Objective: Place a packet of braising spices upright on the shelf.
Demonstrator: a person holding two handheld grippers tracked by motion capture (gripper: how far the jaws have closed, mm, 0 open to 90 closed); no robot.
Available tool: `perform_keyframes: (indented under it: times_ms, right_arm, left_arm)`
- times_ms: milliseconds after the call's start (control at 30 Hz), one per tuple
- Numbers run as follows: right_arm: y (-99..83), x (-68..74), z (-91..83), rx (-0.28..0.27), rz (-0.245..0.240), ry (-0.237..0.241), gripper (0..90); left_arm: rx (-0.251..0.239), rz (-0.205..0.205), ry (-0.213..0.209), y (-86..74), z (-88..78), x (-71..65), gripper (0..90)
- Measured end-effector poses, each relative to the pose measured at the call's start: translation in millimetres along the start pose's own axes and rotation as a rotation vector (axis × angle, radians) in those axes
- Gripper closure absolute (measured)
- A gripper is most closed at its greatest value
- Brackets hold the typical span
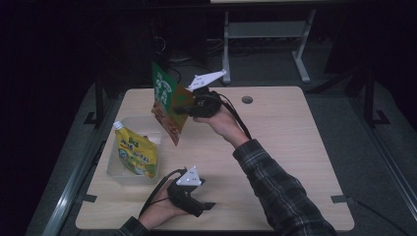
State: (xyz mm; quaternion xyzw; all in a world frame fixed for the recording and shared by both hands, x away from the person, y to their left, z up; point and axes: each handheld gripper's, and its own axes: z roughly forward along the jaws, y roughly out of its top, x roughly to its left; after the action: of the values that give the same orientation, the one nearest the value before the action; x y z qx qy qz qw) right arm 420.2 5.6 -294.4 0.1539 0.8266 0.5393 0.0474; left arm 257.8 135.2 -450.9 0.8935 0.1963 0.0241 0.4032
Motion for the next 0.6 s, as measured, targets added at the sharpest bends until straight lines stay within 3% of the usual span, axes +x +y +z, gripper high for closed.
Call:
perform_keyframes:
  times_ms: [300,400,500,567,600]
  right_arm:
    - [25.2,-1.5,50.6,0.027,-0.025,0.024,90.0]
    - [28.0,-1.9,65.5,0.041,-0.027,0.028,90.0]
    - [28.2,-2.8,78.1,0.060,-0.036,0.032,90.0]
    - [27.8,-4.3,84.8,0.075,-0.045,0.029,90.0]
    - [27.5,-4.6,87.8,0.081,-0.038,0.030,90.0]
  left_arm:
    - [-0.008,-0.010,0.000,0.4,-1.1,1.5,14.9]
    - [-0.003,0.009,0.004,0.5,-1.9,3.6,14.9]
    - [-0.007,-0.013,0.003,0.3,-2.5,3.4,14.9]
    - [-0.010,0.003,0.003,0.8,-2.9,5.1,14.9]
    - [-0.017,-0.019,0.002,0.5,-2.6,3.9,14.9]
